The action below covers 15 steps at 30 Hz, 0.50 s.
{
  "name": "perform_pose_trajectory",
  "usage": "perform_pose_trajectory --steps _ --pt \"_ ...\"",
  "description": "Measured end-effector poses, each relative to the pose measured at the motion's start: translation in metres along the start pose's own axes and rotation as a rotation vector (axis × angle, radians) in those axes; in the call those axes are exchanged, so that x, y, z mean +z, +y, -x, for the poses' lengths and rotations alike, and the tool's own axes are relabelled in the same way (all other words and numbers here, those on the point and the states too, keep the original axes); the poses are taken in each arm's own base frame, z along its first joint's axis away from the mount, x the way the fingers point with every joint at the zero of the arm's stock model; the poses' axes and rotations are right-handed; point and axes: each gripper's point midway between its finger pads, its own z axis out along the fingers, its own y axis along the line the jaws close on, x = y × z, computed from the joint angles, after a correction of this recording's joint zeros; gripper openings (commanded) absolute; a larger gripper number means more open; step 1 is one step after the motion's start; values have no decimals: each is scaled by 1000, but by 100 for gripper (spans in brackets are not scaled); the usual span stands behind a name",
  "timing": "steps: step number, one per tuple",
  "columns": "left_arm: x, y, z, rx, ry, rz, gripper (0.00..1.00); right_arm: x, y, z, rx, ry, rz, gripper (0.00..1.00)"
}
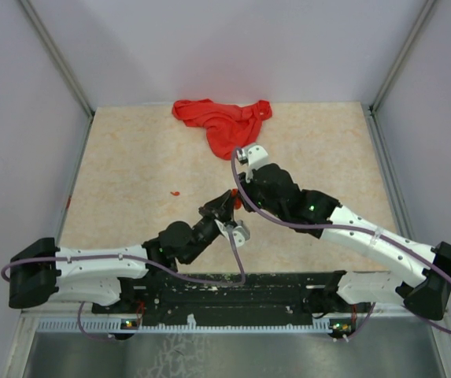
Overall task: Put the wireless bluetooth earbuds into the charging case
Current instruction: Place the earbud in the charging case.
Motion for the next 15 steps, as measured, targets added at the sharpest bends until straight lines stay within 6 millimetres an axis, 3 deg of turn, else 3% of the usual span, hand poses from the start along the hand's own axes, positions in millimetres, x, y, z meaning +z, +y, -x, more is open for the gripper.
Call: perform_pose_trajectory --steps 15 --pt "1 -12 -1 -4 48 -26 24 0 -3 -6 -31 21 -23 8"
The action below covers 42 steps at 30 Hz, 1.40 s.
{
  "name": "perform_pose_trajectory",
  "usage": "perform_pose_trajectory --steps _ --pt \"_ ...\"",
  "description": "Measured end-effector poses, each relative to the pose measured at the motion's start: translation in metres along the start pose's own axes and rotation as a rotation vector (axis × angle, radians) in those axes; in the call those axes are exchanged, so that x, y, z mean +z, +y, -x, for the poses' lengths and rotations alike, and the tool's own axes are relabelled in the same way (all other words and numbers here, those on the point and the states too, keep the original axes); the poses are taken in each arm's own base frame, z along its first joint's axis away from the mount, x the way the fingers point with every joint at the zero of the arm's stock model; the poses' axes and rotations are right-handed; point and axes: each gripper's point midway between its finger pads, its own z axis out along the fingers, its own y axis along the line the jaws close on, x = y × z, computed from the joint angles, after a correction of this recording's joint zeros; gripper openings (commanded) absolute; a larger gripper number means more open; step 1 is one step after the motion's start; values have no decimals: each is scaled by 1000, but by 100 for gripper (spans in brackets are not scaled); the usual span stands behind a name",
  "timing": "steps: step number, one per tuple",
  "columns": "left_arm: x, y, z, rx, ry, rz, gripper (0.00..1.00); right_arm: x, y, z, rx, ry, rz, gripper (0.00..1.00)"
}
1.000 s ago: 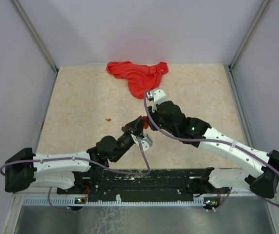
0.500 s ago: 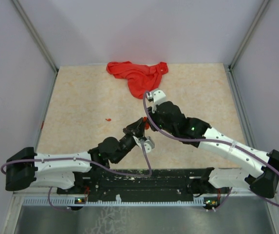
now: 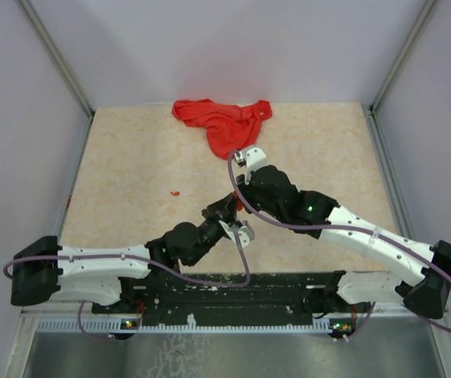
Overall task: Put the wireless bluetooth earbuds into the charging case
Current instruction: Place the earbud in the charging case.
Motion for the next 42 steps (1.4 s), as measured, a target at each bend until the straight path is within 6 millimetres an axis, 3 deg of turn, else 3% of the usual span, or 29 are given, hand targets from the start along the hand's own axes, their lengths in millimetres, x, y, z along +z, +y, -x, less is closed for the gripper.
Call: perform_pose_trajectory --steps 24,34,42 --pt "-9 -12 9 -195 8 -62 48 3 -4 4 -8 -20 -30 9" --pt "-28 13 24 -487 -22 -61 49 4 -11 7 -23 -37 -70 10" --pt "-27 42 13 -695 -53 -72 49 5 -12 7 -45 -44 -71 10"
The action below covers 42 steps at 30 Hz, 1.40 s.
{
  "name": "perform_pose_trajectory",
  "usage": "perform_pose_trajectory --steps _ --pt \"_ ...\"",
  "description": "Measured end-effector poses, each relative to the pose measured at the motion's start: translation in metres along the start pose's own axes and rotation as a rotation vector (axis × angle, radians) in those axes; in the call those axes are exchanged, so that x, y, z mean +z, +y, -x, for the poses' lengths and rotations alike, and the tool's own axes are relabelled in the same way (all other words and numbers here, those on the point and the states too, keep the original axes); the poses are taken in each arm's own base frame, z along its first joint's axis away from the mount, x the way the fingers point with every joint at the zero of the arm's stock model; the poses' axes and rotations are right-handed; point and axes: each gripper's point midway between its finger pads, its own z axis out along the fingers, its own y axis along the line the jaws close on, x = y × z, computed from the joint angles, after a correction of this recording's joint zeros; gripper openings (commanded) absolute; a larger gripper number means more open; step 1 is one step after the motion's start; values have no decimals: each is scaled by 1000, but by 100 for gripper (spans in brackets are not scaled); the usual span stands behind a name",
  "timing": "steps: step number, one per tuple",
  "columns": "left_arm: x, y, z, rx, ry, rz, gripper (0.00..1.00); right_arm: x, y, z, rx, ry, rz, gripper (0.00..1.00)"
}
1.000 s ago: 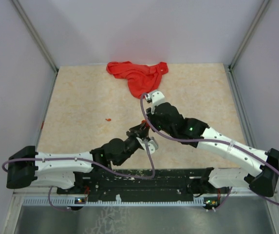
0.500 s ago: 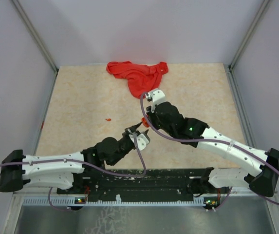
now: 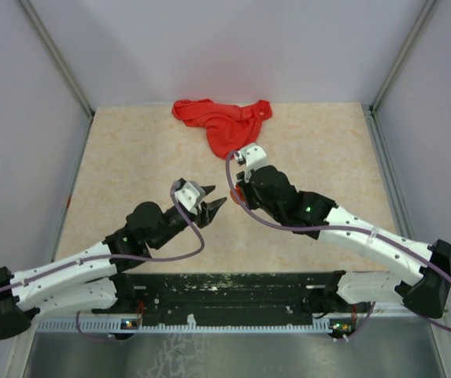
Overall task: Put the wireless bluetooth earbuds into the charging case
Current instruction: Place the earbud in the charging case.
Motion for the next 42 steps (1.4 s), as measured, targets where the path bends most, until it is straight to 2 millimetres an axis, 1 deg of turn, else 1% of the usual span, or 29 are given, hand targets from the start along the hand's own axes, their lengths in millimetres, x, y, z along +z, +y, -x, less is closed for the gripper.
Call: perform_pose_trajectory --steps 4,10,12,15,20,23,30,34,39,42 --pt "4 5 -9 -64 27 -32 49 0 0 1 -5 -4 1 10" --pt "14 -13 -35 -90 113 -112 49 0 1 0 -6 -2 3 10" --pt "14 -15 -39 -87 128 -123 49 1 1 0 -7 1 6 10" --pt "15 -15 -40 -74 132 -124 49 2 3 -2 -8 6 12 10" --pt "23 -13 -29 -50 117 -120 48 4 7 -5 -12 20 30 10" --pt "27 -14 -30 -43 123 -121 45 5 9 -7 -14 27 38 10" --pt "32 -16 -43 -25 159 -125 38 6 11 -9 -16 35 52 10" --pt "34 -15 -47 -19 178 -119 31 6 12 -9 -16 36 56 10" --pt "39 -10 -47 -25 197 -82 19 6 12 -9 -16 35 54 10" --pt "43 -7 -47 -57 220 -48 15 7 10 -8 -16 33 42 10"
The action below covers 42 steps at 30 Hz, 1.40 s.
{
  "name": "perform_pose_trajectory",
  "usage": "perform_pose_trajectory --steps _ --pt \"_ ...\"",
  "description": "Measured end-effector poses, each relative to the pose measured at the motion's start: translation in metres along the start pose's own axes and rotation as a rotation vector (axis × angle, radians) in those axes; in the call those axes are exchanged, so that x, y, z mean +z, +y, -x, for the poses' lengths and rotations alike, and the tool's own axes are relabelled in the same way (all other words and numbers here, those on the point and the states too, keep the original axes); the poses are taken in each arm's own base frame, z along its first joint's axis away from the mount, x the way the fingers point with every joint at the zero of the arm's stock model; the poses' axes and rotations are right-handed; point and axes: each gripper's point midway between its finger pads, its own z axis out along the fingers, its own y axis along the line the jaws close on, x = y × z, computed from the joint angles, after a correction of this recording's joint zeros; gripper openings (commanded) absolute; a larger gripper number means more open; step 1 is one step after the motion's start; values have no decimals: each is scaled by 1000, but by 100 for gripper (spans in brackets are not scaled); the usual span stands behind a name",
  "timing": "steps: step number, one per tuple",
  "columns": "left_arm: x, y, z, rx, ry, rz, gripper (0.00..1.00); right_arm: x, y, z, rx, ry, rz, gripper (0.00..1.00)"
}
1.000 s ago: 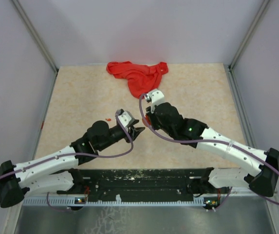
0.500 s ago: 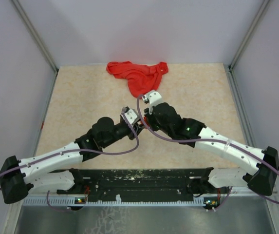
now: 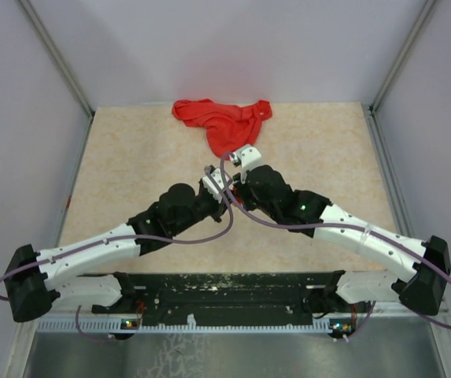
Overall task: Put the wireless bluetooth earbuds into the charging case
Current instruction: Place the earbud in the charging case.
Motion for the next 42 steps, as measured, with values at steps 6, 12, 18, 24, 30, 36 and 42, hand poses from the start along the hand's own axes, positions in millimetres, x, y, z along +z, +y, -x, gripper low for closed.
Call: perform_pose_trajectory --steps 6,12,18,24,30,36,42 --pt "7 3 -4 -94 76 59 13 5 -5 -3 -2 10 -31 10" --pt "8 9 -9 -230 124 166 14 9 -6 -6 6 21 -42 10" --pt "6 16 -10 -317 118 245 20 10 -4 -5 34 17 -39 10" --pt "4 21 -10 -360 120 291 28 11 -2 -4 57 11 -37 10" --pt "1 28 -9 -388 121 342 32 12 0 0 81 -2 -31 10" --pt "-1 31 -11 -434 119 372 34 13 1 -1 100 -1 -29 10" --pt "-4 48 -14 -483 97 448 36 15 9 -3 122 7 2 9"
